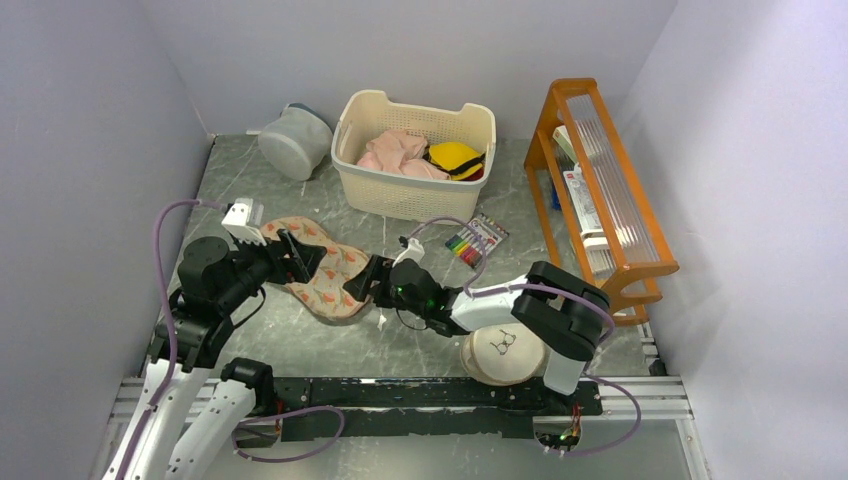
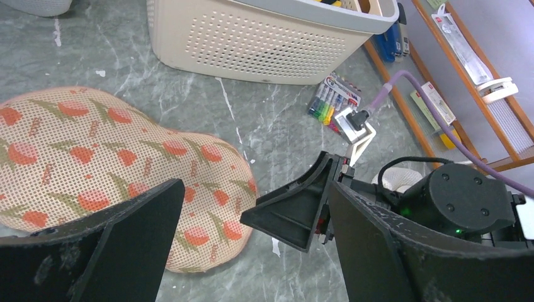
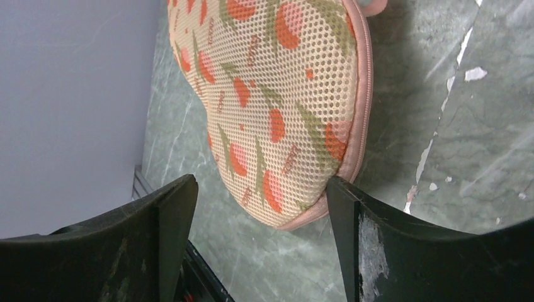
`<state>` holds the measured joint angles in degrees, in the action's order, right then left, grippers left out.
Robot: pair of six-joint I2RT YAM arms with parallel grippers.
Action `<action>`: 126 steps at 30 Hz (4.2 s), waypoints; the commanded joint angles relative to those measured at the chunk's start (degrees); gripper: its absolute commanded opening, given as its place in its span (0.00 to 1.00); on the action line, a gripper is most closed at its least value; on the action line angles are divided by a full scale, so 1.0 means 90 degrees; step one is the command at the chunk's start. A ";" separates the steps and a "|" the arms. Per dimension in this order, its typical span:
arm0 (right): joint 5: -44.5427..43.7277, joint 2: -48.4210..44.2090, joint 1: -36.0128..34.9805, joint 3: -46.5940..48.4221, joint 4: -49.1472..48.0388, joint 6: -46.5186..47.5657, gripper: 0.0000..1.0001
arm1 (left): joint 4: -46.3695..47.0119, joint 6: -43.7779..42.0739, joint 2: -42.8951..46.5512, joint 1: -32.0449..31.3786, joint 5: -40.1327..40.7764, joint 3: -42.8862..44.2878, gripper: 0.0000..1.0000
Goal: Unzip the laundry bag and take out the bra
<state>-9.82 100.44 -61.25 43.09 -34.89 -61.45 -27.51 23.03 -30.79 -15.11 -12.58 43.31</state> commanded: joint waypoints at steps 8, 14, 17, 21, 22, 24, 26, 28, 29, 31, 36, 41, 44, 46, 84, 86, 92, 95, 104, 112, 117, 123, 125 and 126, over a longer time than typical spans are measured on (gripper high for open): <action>-0.0988 0.0340 -0.0277 0.0011 0.0314 -0.0721 0.75 | 0.0166 -0.0058 0.0053 0.0034 0.0075 -0.0066 0.96; -0.1044 0.0229 -0.0274 -0.0302 0.0249 -0.0753 0.75 | 0.0165 -0.0051 0.0100 0.0048 0.0095 -0.0078 0.96; -0.0874 0.0388 -0.0274 -0.0200 -0.0046 -0.0557 0.70 | 0.0175 -0.0044 0.0041 0.0048 0.0061 -0.0083 0.96; -0.0653 0.0753 -0.0279 0.0084 -0.0333 -0.0693 0.61 | 0.0170 -0.0036 -0.0045 0.0058 0.0060 -0.0071 0.96; -0.0597 0.0834 -0.0275 0.0156 -0.0411 -0.0692 0.58 | 0.0174 -0.0036 -0.0055 0.0058 0.0057 -0.0083 0.96; -0.0484 0.0977 -0.0279 0.0289 -0.0489 -0.0715 0.53 | 0.0204 -0.0031 -0.0103 0.0058 0.0011 -0.0102 0.96; -0.0441 0.1040 -0.0263 0.0336 -0.0575 -0.0754 0.44 | 0.0198 -0.0039 -0.0206 0.0061 -0.0015 -0.0103 0.96; -0.0526 0.0957 -0.0200 0.0272 -0.0610 -0.0785 0.31 | 0.0193 -0.0036 -0.0337 0.0058 -0.0063 -0.0097 0.96; -0.0546 0.0876 -0.0144 0.0196 -0.0629 -0.0795 0.22 | 0.0195 -0.0046 -0.0415 0.0056 -0.0089 -0.0100 0.96; -0.0487 0.0637 0.0029 -0.0015 -0.0688 -0.0757 0.06 | 0.0208 -0.0049 -0.0596 0.0049 -0.0193 -0.0104 0.96; 0.0688 -0.0164 0.0763 -0.0548 -0.0446 -0.0090 0.00 | 0.0316 -0.0133 -0.1214 0.0015 -0.0674 -0.0104 0.96; 0.2377 -0.0880 0.1656 -0.1074 0.0056 0.1009 0.00 | 0.0525 -0.0253 -0.1894 -0.0171 -0.1304 -0.0084 0.96; 0.2764 -0.1239 0.2011 -0.1031 0.1011 0.2024 0.02 | 0.0674 -0.0427 -0.2216 -0.0592 -0.1121 -0.0075 0.96; 0.2676 -0.1447 0.2225 -0.0794 0.1843 0.2579 0.04 | 0.0711 -0.0551 -0.2454 -0.1066 -0.0694 0.0012 0.96; 0.1248 -0.5754 0.3555 -0.2673 0.2409 0.3879 0.85 | 0.2797 -0.4923 -0.6456 -0.5030 0.2576 0.0040 0.61; 0.1274 -0.5652 0.3558 -0.2632 0.2442 0.3981 0.85 | 0.2812 -0.4896 -0.6530 -0.4999 0.2598 0.0059 0.55; 0.1074 -0.5691 0.3558 -0.2983 0.2065 0.4005 0.87 | 0.2682 -0.4777 -0.6567 -0.4844 0.2753 0.0219 0.25; 0.1574 -0.5625 0.3557 -0.2918 0.2182 0.4273 0.86 | 0.2564 -0.4662 -0.6473 -0.4734 0.2664 0.0334 0.10; 0.3331 -0.4760 0.3543 -0.3202 0.0727 0.3987 0.60 | 0.2444 -0.4313 -0.6036 -0.4447 0.2217 0.0482 0.07; 0.3530 -0.3103 0.2533 -0.2923 -0.0755 0.3612 0.59 | 0.2309 -0.4218 -0.5680 -0.4444 0.2177 0.0492 0.07; 0.2913 -0.2433 0.2079 -0.2622 -0.1146 0.3418 0.47 | 0.2276 -0.4193 -0.5442 -0.4434 0.2103 0.0462 0.07; 0.2728 -0.1986 0.2089 -0.2486 -0.1549 0.3431 0.48 | 0.2244 -0.4194 -0.5243 -0.4435 0.2089 0.0426 0.07; 0.2798 -0.1856 0.2089 -0.2440 -0.1778 0.3354 0.44 | 0.2256 -0.4185 -0.5188 -0.4434 0.2057 0.0425 0.07; 0.2866 -0.1797 0.2076 -0.2412 -0.1876 0.3313 0.40 | 0.2259 -0.4184 -0.5168 -0.4434 0.2046 0.0423 0.07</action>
<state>16.34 82.54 -42.37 19.73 -45.25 -30.52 -7.51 -15.40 -79.44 -55.31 8.19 45.76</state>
